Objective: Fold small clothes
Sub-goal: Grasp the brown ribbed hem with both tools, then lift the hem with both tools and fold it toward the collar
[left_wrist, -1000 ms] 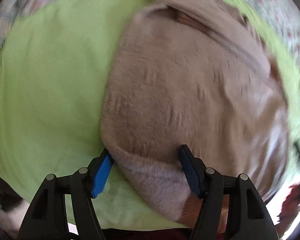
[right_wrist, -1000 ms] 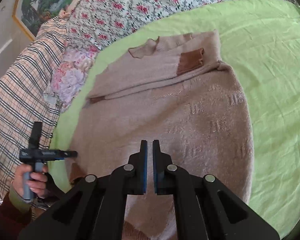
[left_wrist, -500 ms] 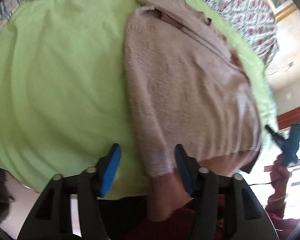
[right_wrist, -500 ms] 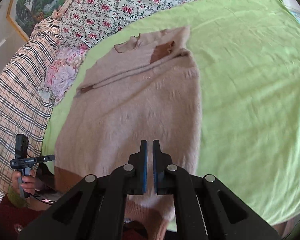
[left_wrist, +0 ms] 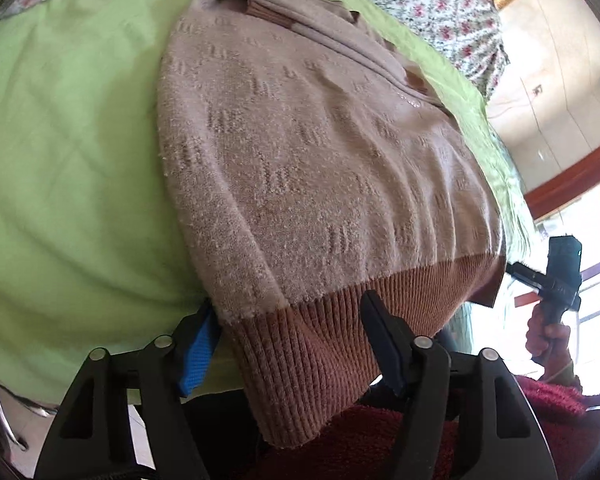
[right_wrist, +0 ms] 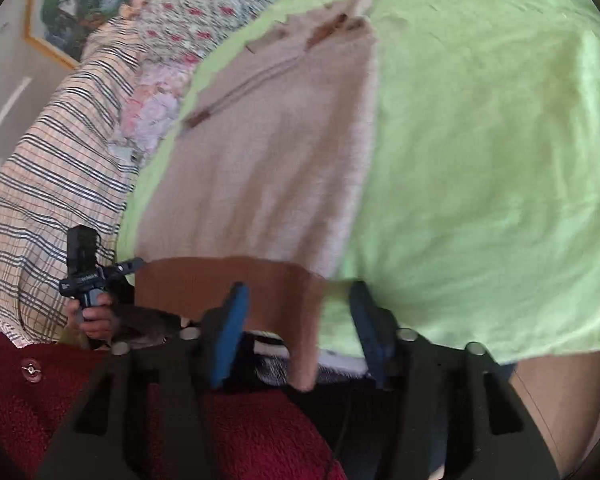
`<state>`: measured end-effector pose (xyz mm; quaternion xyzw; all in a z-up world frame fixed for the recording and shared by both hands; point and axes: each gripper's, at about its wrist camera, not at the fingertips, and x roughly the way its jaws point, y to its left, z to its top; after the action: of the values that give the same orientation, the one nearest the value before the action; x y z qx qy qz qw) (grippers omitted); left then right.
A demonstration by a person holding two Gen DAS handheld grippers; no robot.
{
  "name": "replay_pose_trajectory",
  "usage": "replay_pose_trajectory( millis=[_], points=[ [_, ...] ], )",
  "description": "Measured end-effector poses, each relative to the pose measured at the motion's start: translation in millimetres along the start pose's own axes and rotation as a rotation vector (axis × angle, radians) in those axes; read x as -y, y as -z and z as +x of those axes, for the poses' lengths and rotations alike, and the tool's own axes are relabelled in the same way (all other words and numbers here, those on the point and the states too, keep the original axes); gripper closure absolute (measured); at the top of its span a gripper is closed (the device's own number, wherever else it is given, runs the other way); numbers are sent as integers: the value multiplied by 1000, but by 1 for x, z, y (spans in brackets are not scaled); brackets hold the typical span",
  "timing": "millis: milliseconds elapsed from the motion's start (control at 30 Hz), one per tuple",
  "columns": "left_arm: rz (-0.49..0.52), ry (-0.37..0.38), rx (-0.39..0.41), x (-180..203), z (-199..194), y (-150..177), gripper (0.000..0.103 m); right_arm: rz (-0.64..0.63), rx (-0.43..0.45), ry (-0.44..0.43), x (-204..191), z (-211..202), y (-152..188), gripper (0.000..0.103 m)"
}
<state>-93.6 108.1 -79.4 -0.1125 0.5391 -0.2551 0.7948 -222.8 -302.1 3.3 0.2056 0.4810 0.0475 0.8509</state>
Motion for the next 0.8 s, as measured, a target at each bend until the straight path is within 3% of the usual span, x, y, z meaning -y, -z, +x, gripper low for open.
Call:
replay_pose_trajectory(
  millis=[100,200,267,300,333,367,433,567,800],
  points=[
    [32,6,-8,-2,-1,4,46,-18,-1,-30,-9,12,0,46],
    [61,50,-27,2,3,8,47,-17,-6,-47,-10,16,4,49],
    [95,46,-21,5,7,11,56,-20,-28,-56,-10,18,8,61],
    [105,44,-17,4,8,12,69,-29,-55,-52,-9,22,9,79],
    [107,46,-17,1,7,13,93,-45,-66,-48,-11,24,13,95],
    [100,53,-19,-2,7,14,96,-58,-56,-61,-12,22,16,95],
    [94,67,13,-5,-1,17,97,-57,-2,-127,-12,6,22,96],
    [74,102,82,-9,-11,25,98,-15,22,-122,-2,-1,24,96],
    [-22,214,276,-9,-57,10,98,4,212,-323,-19,-32,-2,96]
  ],
)
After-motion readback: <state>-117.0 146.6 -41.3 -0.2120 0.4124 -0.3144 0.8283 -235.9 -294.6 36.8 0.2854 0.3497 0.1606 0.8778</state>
